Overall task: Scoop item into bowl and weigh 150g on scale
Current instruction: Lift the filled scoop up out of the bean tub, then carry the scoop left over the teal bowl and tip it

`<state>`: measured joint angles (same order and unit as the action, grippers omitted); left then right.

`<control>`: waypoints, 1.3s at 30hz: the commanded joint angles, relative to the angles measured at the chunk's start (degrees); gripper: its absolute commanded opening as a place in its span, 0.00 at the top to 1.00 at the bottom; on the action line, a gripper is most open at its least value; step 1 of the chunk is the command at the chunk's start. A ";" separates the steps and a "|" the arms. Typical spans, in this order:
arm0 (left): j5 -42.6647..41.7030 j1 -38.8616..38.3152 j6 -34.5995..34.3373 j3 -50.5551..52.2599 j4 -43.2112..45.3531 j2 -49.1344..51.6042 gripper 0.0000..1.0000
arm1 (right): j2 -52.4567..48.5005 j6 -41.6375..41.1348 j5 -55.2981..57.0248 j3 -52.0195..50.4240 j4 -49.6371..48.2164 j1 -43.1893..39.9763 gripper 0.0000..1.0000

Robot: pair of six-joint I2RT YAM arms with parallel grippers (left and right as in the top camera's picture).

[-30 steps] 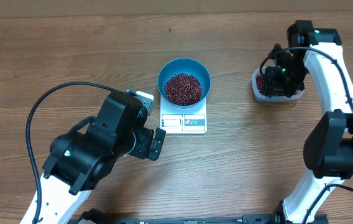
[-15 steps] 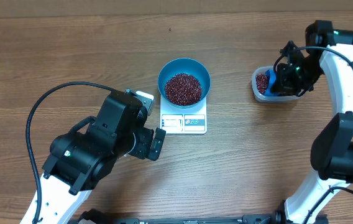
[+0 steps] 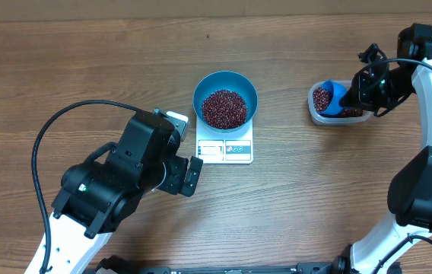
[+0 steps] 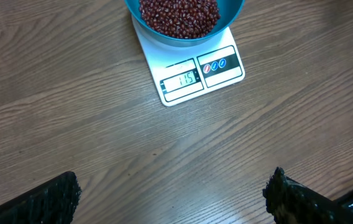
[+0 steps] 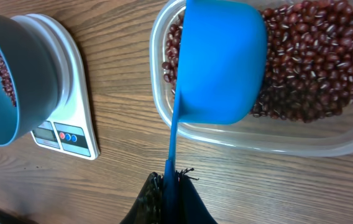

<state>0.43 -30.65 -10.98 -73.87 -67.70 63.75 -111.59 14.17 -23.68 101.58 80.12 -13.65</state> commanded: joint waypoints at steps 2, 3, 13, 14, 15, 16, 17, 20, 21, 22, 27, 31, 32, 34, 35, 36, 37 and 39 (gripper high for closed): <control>-0.02 0.26 -0.83 -1.18 0.20 -0.74 0.00 | 2.54 0.85 0.92 1.64 -0.92 -0.87 0.96; 0.00 0.26 -0.83 -1.18 0.20 -0.74 0.01 | 2.54 0.87 1.16 1.64 -0.92 -1.03 0.96; -0.02 0.26 -0.83 -1.18 0.20 -0.74 0.01 | 2.54 0.94 0.26 1.64 -0.92 -3.80 0.96; -0.02 0.26 -0.83 -1.18 0.20 -0.74 0.01 | 2.54 1.03 -0.50 1.64 -0.94 -4.15 0.96; -0.02 0.26 -0.83 -1.18 0.20 -0.74 0.01 | 2.54 1.27 -1.46 1.64 -0.94 -4.57 0.96; -0.02 0.26 -0.83 -1.18 0.20 -0.74 0.01 | 2.54 1.42 -2.36 1.64 -0.92 -4.96 0.96; -0.02 0.26 -0.83 -1.18 0.20 -0.74 0.01 | 2.54 1.92 -3.72 1.64 -0.87 -5.44 0.96; -0.02 0.26 -0.83 -1.18 0.20 -0.74 0.01 | 2.54 3.91 -8.28 1.64 -0.33 -6.88 0.96; -0.02 0.26 -0.83 -1.18 0.20 -0.74 0.01 | 2.54 4.35 -9.53 1.64 -0.11 -7.45 0.96; -0.02 0.26 -0.83 -1.18 0.20 -0.74 0.01 | 2.54 4.37 -10.67 1.64 -0.02 -8.00 0.96; 0.00 0.26 -0.83 -1.18 0.20 -0.74 0.01 | 2.54 7.37 -17.51 1.64 1.09 -10.97 0.96; -0.02 0.26 -0.83 -1.18 0.20 -0.74 0.01 | 2.54 7.39 -23.91 1.64 1.20 -12.92 0.96; -0.02 0.26 -0.83 -1.18 0.20 -0.74 0.01 | 2.58 7.67 -25.81 1.64 1.20 -13.03 0.96; -0.02 0.26 -0.83 -1.18 0.20 -0.74 0.01 | 2.69 8.46 -28.20 1.64 1.18 -12.63 0.96; 0.00 0.26 -0.83 -1.18 0.20 -0.74 0.01 | 2.78 8.44 -28.57 1.68 1.16 -12.04 0.96; -0.02 0.26 -0.83 -1.18 0.20 -0.74 0.01 | 2.95 8.44 -28.55 1.68 1.14 -11.19 0.96; -0.02 0.26 -0.83 -1.18 0.20 -0.74 0.01 | 3.17 8.41 -28.55 1.68 1.05 -10.16 0.96; -0.02 0.26 -0.83 -1.18 0.20 -0.74 0.01 | 3.58 8.35 -28.57 1.68 0.46 -7.67 0.96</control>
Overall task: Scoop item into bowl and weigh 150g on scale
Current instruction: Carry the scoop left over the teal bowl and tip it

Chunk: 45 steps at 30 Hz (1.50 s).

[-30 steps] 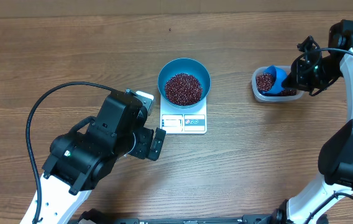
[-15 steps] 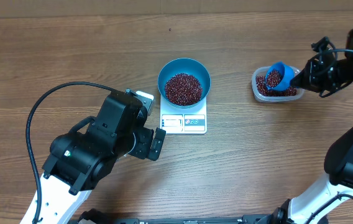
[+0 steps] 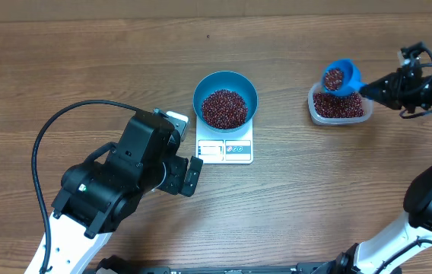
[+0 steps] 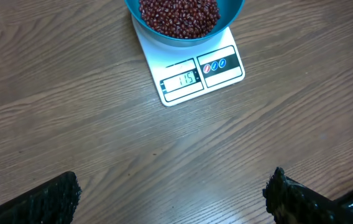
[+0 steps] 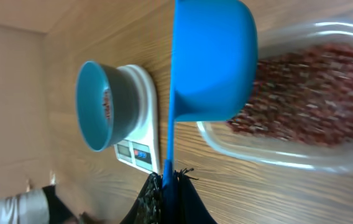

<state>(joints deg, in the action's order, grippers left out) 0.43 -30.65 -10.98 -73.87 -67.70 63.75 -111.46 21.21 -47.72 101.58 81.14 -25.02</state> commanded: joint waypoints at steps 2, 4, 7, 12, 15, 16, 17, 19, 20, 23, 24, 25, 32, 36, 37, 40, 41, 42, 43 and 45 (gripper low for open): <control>-0.02 0.26 -0.83 -1.18 0.20 -0.74 0.01 | 3.91 1.07 -4.76 1.70 -1.66 6.80 0.96; -0.02 0.26 -0.83 -1.18 0.20 -0.74 0.01 | 4.22 -0.31 -4.87 1.90 -3.37 10.03 0.96; -0.02 0.26 -0.83 -1.18 0.20 -0.74 0.01 | 4.24 -1.68 -4.85 3.76 -4.90 15.10 0.96; -0.02 0.26 -0.83 -1.18 0.20 -0.74 0.01 | 4.24 -3.48 1.14 8.44 -4.87 22.10 0.96; -0.02 0.26 -0.83 -1.18 0.20 -0.74 0.00 | 4.24 -3.45 3.85 9.79 -4.35 25.29 0.96; 0.00 0.26 -0.83 -1.18 0.20 -0.74 0.00 | 4.24 -3.48 4.85 9.84 -4.28 26.23 0.96; -0.02 0.26 -0.83 -1.18 0.20 -0.74 0.01 | 4.24 -3.48 7.61 9.84 -3.87 28.09 0.96; -0.02 0.26 -0.83 -1.18 0.20 -0.74 0.00 | 4.24 -3.65 11.63 9.84 -3.32 30.16 0.96; 0.00 0.26 -0.83 -1.18 0.20 -0.74 0.01 | 4.24 -3.65 14.01 9.84 -3.02 31.39 0.96; -0.02 0.26 -0.83 -1.18 0.20 -0.74 0.01 | 4.24 -3.65 20.90 9.84 -2.32 34.97 0.96; 0.00 0.26 -0.83 -1.18 0.20 -0.74 0.01 | 4.24 -3.65 22.58 9.84 -2.32 36.06 0.96; -0.02 0.26 -0.83 -1.18 0.20 -0.74 0.01 | 4.24 -3.65 23.78 9.84 -2.40 36.96 0.96; 0.00 0.26 -0.83 -1.18 0.20 -0.74 0.01 | 4.24 -4.72 30.86 9.84 -3.43 42.47 0.96; -0.02 0.26 -0.83 -1.18 0.20 -0.74 0.00 | 4.24 -4.72 31.47 9.86 -3.98 44.35 0.96; -0.02 0.26 -0.83 -1.18 0.20 -0.74 0.01 | 4.24 -4.72 32.00 9.90 -4.20 44.72 0.96; -0.02 0.26 -0.83 -1.18 0.20 -0.74 0.01 | 4.52 -4.70 34.88 9.99 -5.46 45.99 0.96; -0.02 0.26 -0.83 -1.18 0.20 -0.74 0.01 | 4.63 -4.70 35.12 10.14 -5.88 46.18 0.96; -0.02 0.26 -0.83 -1.18 0.20 -0.74 0.00 | 4.66 -4.72 35.26 10.49 -6.36 46.40 0.96; -0.02 0.26 -0.83 -1.18 0.20 -0.74 0.01 | 4.66 -4.68 35.30 10.99 -6.54 46.62 0.96; -0.02 0.26 -0.83 -1.18 0.20 -0.74 0.01 | 4.66 -4.68 35.32 11.98 -7.23 46.93 0.96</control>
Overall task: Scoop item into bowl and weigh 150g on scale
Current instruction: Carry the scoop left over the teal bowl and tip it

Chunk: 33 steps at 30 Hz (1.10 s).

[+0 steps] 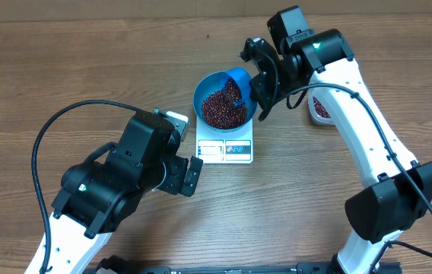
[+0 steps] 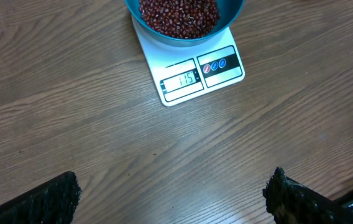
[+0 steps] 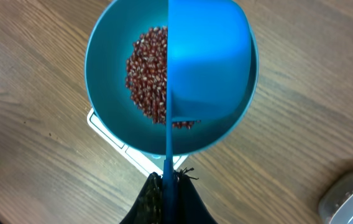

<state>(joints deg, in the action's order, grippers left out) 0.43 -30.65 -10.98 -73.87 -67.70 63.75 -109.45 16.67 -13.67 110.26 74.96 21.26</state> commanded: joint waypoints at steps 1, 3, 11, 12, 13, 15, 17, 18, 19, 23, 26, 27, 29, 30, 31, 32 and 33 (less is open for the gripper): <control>-0.02 0.26 -0.83 -1.18 0.20 -0.74 0.01 | 2.64 -0.07 1.27 3.72 -1.22 0.79 0.96; -0.02 0.26 -0.83 -1.18 0.20 -0.74 0.01 | 2.64 0.33 1.38 4.50 -1.27 0.87 0.96; 0.00 0.26 -0.83 -1.18 0.20 -0.74 0.01 | 2.67 0.31 1.88 4.66 -0.61 0.90 0.96; -0.02 0.26 -0.83 -1.18 0.20 -0.74 0.01 | 2.67 0.31 1.88 4.66 -0.52 0.90 0.96; -0.02 0.26 -0.83 -1.18 0.20 -0.74 0.01 | 2.67 0.31 1.88 4.66 -0.42 0.90 0.96; -0.02 0.26 -0.83 -1.18 0.22 -0.74 0.01 | 2.67 0.31 1.88 4.66 -0.13 0.92 0.96; -0.02 0.26 -0.83 -1.18 0.20 -0.74 0.01 | 2.69 0.31 1.90 4.66 0.17 0.92 0.96; 0.00 0.26 -0.83 -1.18 0.20 -0.74 0.01 | 2.69 0.31 1.90 4.66 0.31 0.92 0.96; -0.02 0.26 -0.83 -1.18 0.20 -0.74 0.01 | 2.67 0.31 1.90 4.66 0.37 0.92 0.96; -0.02 0.26 -0.83 -1.18 0.20 -0.74 0.01 | 2.67 0.31 1.90 4.66 0.42 0.92 0.96; -0.02 0.26 -0.83 -1.18 0.20 -0.74 0.00 | 2.69 0.31 1.88 4.66 0.46 0.92 0.96; -0.02 0.26 -0.83 -1.18 0.20 -0.74 0.01 | 2.67 0.31 1.88 4.66 0.48 0.92 0.96; 0.00 0.26 -0.83 -1.18 0.20 -0.74 0.01 | 2.67 0.31 1.88 4.66 0.57 0.92 0.96; -0.02 0.26 -0.83 -1.18 0.20 -0.74 0.01 | 2.69 0.28 1.88 4.66 0.59 0.92 0.96; 0.00 0.26 -0.83 -1.18 0.20 -0.74 0.01 | 2.67 0.28 1.88 4.66 0.59 0.92 0.96; -0.02 0.26 -0.83 -1.18 0.20 -0.74 0.01 | 2.69 0.31 1.88 4.66 0.59 0.92 0.96; -0.02 0.24 -0.83 -1.18 0.20 -0.74 0.01 | 2.67 0.31 1.88 4.66 0.57 0.92 0.96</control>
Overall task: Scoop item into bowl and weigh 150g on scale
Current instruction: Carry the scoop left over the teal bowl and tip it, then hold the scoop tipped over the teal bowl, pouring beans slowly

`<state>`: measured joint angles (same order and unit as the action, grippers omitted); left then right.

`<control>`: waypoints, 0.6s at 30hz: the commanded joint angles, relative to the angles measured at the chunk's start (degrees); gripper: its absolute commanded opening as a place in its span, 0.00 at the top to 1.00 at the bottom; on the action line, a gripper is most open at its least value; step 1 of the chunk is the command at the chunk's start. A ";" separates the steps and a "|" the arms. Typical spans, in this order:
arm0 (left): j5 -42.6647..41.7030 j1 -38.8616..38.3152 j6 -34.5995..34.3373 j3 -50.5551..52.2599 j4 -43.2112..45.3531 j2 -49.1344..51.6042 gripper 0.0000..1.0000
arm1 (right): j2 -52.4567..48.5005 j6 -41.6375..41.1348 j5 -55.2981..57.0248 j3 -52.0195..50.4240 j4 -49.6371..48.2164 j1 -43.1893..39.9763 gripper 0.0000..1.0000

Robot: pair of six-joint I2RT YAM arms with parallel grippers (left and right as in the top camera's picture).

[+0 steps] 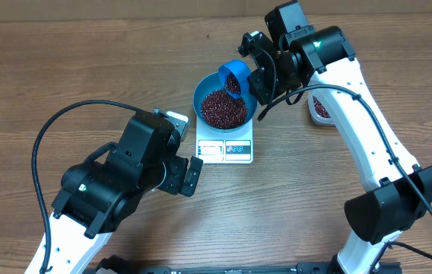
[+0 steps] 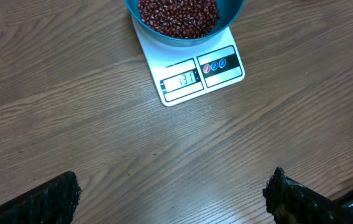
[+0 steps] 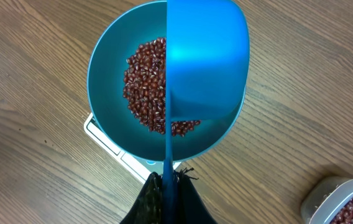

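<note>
A blue bowl (image 1: pixel 214 86) of red beans (image 1: pixel 223 109) sits on the white scale (image 1: pixel 225 150), whose display (image 2: pixel 181 79) reads 131. My right gripper (image 1: pixel 263 72) is shut on the handle of a blue scoop (image 1: pixel 233 76), held tilted over the bowl's far right rim. In the right wrist view the scoop (image 3: pixel 206 59) covers the right half of the bowl (image 3: pixel 105 81), and beans (image 3: pixel 144 81) show beside it. My left gripper (image 2: pixel 175 194) hangs open over bare wood, nearer than the scale.
A clear plastic tub of beans (image 1: pixel 320 108) stands right of the scale, mostly hidden behind my right arm; its corner shows in the right wrist view (image 3: pixel 341 200). The bulky left arm (image 1: pixel 117 181) fills the table's near left.
The scoop has tipped further over the bowl's far right rim. The scale reading has gone from 115 to 131. My left gripper has not moved.
The scoop was down in the bean tub at the right, the scale reading 115. Then it was held above the tub with beans in it. Then it was over the bowl. Now it is tilted there and the scale reads 131.
</note>
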<state>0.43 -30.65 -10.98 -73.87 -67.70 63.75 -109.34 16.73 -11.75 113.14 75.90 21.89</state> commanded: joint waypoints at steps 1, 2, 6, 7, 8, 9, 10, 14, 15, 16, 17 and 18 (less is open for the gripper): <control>-0.02 0.26 -0.83 -1.18 0.20 -0.74 0.00 | 2.56 0.22 -0.04 1.77 -0.35 0.28 0.96; -0.02 0.26 -0.83 -1.18 0.20 -0.74 0.01 | 2.56 0.22 -0.04 1.77 -0.35 0.28 0.96; -0.02 0.26 -0.83 -1.18 0.20 -0.74 0.01 | 2.58 0.24 -0.04 1.77 -0.35 0.28 0.96; -0.02 0.26 -0.83 -1.18 0.20 -0.74 0.01 | 2.56 0.24 -0.04 1.77 -0.35 0.28 0.96; -0.02 0.26 -0.83 -1.18 0.20 -0.74 0.01 | 2.58 0.24 -0.04 1.77 -0.35 0.28 0.96; -0.02 0.26 -0.83 -1.18 0.20 -0.74 0.01 | 2.56 0.24 -0.04 1.77 -0.35 0.28 0.96; -0.02 0.26 -0.83 -1.18 0.20 -0.74 0.01 | 2.56 0.24 -0.04 1.77 -0.33 0.28 0.96; 0.00 0.26 -0.83 -1.18 0.20 -0.74 0.01 | 2.58 0.24 -0.04 1.77 -0.33 0.31 0.96; 0.00 0.26 -0.83 -1.18 0.20 -0.74 0.01 | 2.58 0.28 0.00 1.77 -0.24 0.46 0.96; -0.02 0.26 -0.83 -1.18 0.20 -0.74 0.01 | 2.58 0.74 0.24 1.77 0.00 0.85 0.96; -0.02 0.26 -0.83 -1.18 0.20 -0.74 0.01 | 2.62 1.64 0.39 1.77 0.35 1.27 0.96; -0.02 0.26 -0.83 -1.18 0.20 -0.74 0.01 | 2.67 2.01 1.42 1.77 0.66 1.99 0.96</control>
<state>0.40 -30.65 -10.98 -73.87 -67.70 63.75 -109.34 17.08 -11.53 113.14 76.34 22.22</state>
